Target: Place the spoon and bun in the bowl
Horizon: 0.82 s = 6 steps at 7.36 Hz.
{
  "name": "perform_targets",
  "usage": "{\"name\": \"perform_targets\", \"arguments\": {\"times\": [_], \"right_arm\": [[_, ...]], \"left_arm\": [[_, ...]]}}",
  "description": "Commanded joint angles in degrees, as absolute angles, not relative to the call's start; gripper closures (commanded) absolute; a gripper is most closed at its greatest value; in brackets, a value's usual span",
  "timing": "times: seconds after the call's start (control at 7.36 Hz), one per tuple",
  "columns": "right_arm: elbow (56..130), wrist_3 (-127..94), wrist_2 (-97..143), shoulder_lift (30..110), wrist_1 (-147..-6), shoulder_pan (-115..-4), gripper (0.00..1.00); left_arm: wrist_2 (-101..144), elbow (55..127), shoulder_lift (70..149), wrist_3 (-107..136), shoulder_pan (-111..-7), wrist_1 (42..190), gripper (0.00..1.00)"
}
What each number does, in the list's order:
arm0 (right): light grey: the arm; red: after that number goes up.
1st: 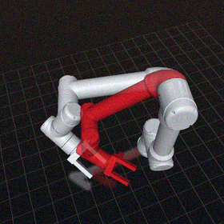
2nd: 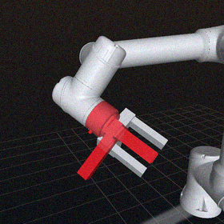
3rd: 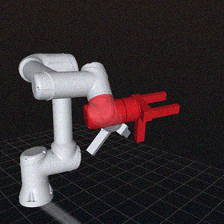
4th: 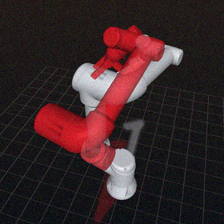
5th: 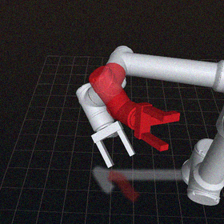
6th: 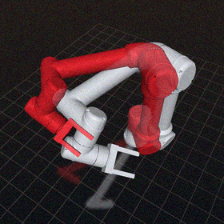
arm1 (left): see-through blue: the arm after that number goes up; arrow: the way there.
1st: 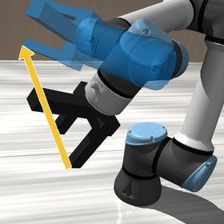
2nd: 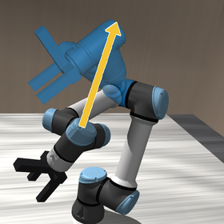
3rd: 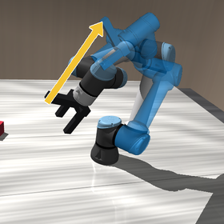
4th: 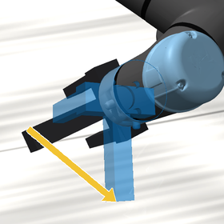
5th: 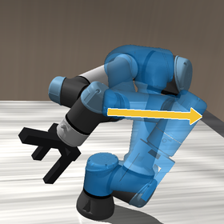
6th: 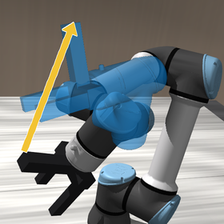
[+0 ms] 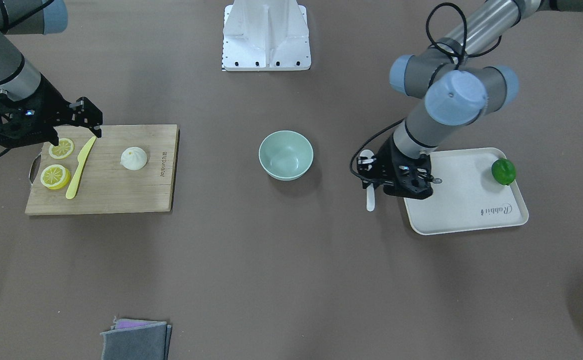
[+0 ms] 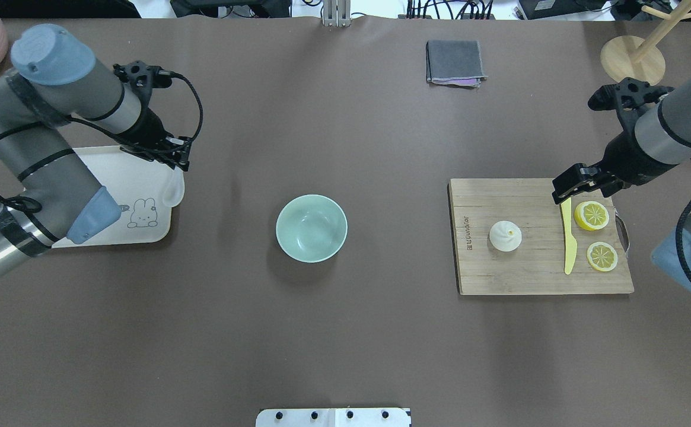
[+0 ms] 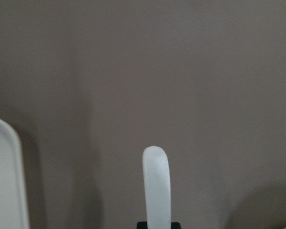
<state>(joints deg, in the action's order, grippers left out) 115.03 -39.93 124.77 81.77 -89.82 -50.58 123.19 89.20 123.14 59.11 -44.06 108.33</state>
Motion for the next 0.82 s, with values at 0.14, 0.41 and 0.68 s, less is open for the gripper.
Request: {"name": "perform_targets", "arguments": {"times": [0.14,0.41,0.68], "right_arm": [[114.70,-40.25,123.66,81.65,-89.82,-48.25,0.08],[112.69,-40.25,123.66,80.08,-89.82,-47.82,0.08],[112.33,-40.51,123.66,79.37,-88.69,-46.85,0.07]], "left_arm": [[117.51,88.16,130.23,67.92,-36.58,108.19,1.00],[115.41,86.40,131.75,68.99,-35.69,108.54,1.00],[114.96,86.83,131.75,72.94,-35.16,108.98,0.02]]}}
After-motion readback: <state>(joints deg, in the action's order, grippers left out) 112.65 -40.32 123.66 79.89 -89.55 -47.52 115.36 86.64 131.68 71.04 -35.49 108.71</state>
